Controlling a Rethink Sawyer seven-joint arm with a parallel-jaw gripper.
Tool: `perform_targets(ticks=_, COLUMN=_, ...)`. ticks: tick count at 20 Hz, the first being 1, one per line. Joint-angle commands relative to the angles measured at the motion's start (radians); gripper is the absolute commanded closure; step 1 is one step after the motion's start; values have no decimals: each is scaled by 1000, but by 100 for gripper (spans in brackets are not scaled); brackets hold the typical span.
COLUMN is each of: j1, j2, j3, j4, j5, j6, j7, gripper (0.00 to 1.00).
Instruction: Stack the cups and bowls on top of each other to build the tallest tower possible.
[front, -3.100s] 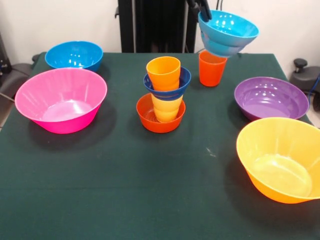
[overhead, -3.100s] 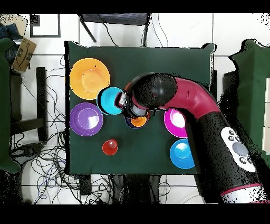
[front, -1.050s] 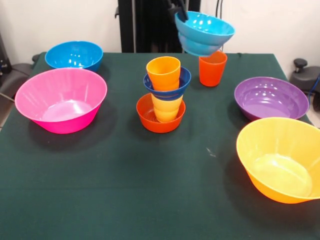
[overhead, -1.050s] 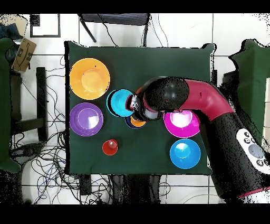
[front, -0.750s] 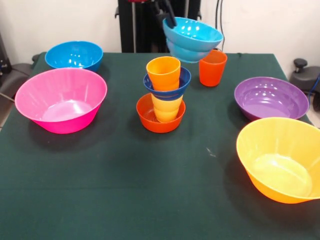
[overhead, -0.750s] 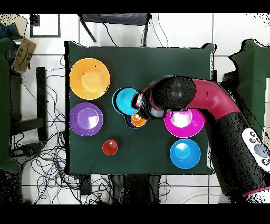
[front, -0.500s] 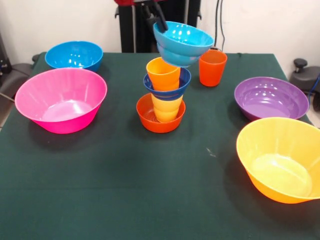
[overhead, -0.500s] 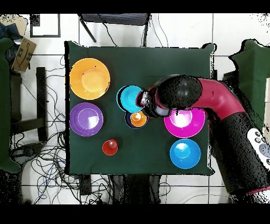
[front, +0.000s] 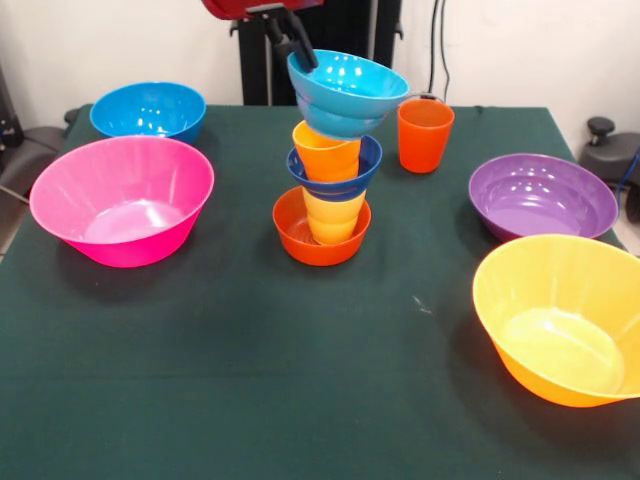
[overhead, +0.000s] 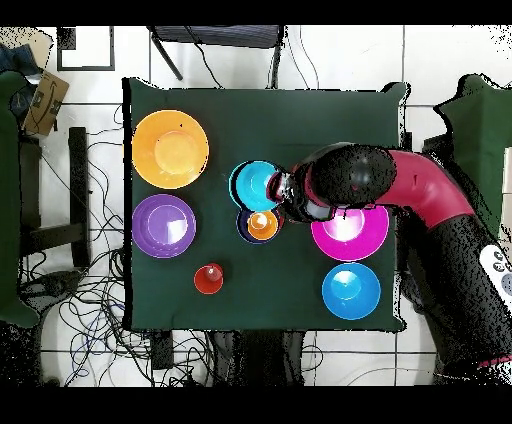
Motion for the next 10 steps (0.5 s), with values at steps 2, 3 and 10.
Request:
perform_targets(ticks=2, j1=-23, j2=28, j3=50, j4=-4, j5=-93, j6=73, j7=-330, gripper=100)
perform_targets(ticks=3, j1=-25, j2=27, j3=52, j4=-1, j5=-97, j6=71, j7=-327, gripper=100)
perform_targets(ticks=10, j1=-34, j2=24, j3=59, j4=0, j5=-121, j6=78, j7=-318, gripper=100)
